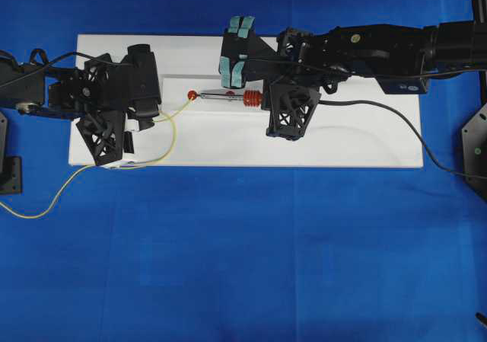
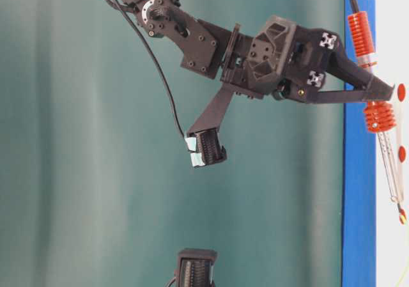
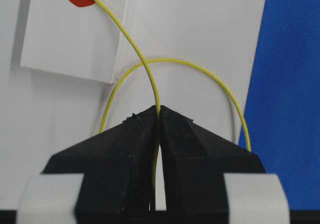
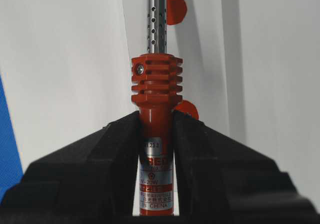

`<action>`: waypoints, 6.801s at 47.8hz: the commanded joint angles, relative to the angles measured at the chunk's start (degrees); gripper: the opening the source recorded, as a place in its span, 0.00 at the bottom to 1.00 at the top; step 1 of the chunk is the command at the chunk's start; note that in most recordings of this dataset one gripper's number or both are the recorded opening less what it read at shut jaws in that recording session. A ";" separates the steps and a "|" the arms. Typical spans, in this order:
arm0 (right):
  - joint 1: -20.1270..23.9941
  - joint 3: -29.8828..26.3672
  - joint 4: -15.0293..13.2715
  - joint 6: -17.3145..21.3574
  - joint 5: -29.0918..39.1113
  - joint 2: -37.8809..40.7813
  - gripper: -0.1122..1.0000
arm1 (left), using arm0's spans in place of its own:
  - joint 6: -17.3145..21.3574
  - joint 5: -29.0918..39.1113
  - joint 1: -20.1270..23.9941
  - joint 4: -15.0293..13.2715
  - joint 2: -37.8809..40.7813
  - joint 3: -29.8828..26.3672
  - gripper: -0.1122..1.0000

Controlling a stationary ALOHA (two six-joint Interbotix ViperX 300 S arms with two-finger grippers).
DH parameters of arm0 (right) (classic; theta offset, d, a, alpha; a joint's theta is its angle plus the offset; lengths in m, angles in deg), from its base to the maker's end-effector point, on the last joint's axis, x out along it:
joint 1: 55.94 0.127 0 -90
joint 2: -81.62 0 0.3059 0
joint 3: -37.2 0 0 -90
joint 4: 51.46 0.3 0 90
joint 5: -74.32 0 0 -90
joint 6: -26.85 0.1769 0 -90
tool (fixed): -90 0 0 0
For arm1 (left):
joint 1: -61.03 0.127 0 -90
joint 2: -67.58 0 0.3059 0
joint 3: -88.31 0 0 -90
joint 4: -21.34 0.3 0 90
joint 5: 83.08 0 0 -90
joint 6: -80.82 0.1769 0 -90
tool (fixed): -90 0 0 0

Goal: Touch the tip of the soldering iron to the tip of the solder at the mark.

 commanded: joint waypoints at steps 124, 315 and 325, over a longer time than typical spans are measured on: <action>0.09 8.44 -5.89 4.75 9.84 -16.79 0.16 | -2.37 15.73 -1.14 0.09 -12.13 -7.03 0.10; 1.23 5.10 -6.24 4.22 6.86 -7.91 0.16 | -1.32 10.11 -0.53 0.09 10.90 -18.63 0.10; 1.23 5.10 -6.24 4.13 6.86 -7.82 0.16 | -0.53 10.11 -0.26 0.18 10.90 -18.63 0.10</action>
